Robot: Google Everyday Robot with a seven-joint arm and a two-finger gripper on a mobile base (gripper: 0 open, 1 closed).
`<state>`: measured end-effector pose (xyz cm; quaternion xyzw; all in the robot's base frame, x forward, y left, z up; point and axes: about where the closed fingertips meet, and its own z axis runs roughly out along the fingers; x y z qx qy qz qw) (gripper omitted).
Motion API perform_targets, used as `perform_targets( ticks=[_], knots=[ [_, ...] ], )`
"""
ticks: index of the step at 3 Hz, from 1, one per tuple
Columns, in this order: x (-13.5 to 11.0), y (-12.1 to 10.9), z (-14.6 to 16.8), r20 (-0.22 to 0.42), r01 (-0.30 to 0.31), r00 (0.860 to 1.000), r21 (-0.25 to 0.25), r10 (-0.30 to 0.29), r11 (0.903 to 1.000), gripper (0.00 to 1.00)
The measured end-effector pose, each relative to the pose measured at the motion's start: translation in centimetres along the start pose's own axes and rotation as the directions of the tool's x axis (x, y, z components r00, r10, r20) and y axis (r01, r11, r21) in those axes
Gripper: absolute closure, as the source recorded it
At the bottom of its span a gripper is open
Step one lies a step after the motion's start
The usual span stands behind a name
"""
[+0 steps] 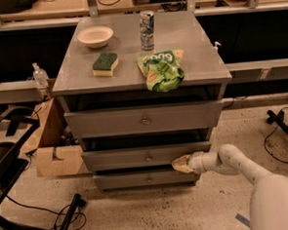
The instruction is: Close middle drawer
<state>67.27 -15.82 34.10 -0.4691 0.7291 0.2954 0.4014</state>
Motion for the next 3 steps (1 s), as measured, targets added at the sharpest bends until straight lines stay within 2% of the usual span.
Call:
perform_targets(
  ticks=[3],
  knots=[
    [-0.71,-0.90,0.96,-0.018,0.013,1.000,0.003,-0.013,0.9999,1.00]
  ],
)
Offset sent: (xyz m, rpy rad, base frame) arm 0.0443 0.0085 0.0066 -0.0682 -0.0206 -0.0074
